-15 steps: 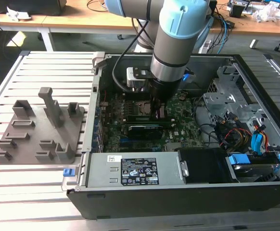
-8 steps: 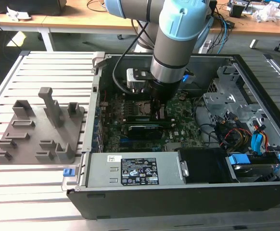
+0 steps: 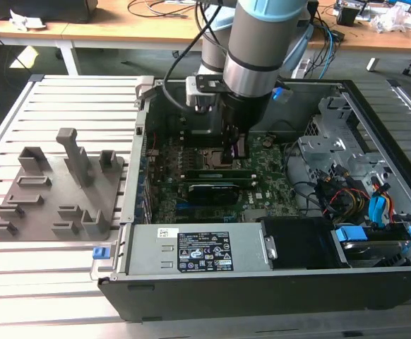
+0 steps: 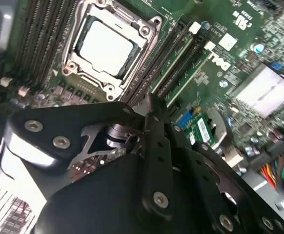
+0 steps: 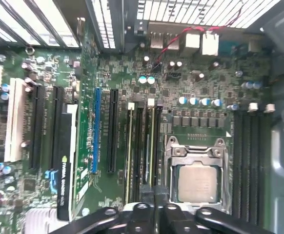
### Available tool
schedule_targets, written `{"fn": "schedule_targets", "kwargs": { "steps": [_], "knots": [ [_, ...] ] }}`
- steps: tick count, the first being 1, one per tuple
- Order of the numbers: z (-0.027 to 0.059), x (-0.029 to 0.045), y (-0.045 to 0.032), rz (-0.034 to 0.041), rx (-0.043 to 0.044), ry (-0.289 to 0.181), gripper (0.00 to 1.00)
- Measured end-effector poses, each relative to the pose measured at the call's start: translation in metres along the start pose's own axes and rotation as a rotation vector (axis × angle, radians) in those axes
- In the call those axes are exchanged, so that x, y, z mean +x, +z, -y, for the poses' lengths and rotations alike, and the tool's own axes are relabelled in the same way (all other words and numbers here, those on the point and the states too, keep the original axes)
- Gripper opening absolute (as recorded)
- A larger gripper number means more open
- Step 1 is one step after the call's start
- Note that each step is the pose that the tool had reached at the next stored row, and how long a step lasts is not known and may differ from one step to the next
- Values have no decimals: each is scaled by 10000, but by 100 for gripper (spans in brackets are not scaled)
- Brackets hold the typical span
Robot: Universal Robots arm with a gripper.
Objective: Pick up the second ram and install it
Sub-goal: 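Insert the second ram into the second slot, then press down the second ram until it locks into place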
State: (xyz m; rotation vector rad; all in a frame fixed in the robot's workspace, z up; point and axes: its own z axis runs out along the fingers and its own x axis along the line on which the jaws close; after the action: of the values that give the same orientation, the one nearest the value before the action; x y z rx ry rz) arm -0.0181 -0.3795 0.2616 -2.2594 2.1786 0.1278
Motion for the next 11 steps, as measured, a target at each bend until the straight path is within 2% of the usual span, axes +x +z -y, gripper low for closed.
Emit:
{"fn": "schedule_targets", "kwargs": {
  "steps": [1,2,8,10,11],
  "knots": [
    [-3,-9,-65,-28,-2,1,11],
    [-4,-10,-84,-27,0,1,11],
    [1,-10,-88,-29,-2,2,11],
    [49,-7,-92,-39,-3,4,11],
    [99,-6,-94,-42,-7,3,11]
  ]
}}
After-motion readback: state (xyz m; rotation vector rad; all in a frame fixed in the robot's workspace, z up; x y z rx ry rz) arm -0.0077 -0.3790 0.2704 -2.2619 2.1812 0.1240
